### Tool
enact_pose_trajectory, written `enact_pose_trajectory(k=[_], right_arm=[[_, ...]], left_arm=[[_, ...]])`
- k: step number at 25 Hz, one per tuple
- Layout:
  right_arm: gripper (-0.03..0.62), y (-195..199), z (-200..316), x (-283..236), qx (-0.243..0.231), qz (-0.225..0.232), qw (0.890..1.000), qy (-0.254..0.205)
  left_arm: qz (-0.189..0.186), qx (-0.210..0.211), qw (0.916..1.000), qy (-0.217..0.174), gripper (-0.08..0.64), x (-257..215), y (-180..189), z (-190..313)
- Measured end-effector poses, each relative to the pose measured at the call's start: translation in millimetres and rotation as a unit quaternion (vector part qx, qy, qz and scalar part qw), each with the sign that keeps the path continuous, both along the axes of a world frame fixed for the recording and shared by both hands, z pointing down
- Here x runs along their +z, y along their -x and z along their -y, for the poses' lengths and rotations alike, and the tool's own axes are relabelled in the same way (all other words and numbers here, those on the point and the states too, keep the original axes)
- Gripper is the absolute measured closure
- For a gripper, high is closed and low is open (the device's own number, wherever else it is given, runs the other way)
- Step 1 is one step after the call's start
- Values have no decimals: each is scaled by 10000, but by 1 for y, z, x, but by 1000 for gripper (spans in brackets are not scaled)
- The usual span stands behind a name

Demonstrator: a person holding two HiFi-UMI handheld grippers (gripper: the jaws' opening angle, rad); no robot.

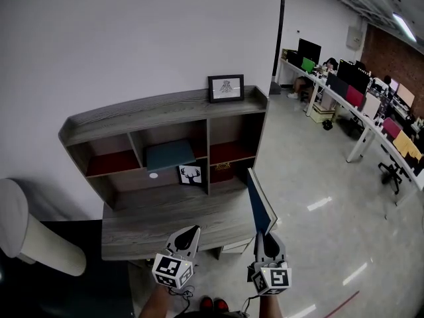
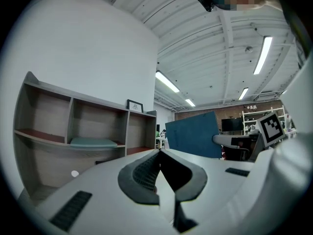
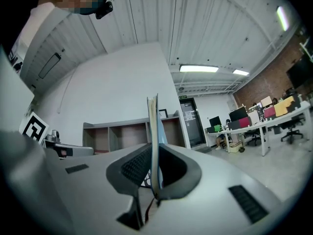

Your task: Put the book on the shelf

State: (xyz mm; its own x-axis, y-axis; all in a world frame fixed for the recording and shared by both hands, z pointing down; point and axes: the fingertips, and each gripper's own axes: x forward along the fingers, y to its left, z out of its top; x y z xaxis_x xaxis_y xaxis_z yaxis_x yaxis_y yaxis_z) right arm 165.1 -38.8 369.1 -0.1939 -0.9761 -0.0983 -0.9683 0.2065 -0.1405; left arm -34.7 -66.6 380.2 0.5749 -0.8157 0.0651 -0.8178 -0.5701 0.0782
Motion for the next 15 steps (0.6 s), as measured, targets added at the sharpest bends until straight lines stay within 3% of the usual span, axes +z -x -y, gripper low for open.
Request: enact_pose_trajectory(k=[15], right_arm=[[531, 3, 29, -1, -33, -276, 9996, 56]], left_arm=[[-31, 6, 9999, -123, 554, -6, 8, 32]])
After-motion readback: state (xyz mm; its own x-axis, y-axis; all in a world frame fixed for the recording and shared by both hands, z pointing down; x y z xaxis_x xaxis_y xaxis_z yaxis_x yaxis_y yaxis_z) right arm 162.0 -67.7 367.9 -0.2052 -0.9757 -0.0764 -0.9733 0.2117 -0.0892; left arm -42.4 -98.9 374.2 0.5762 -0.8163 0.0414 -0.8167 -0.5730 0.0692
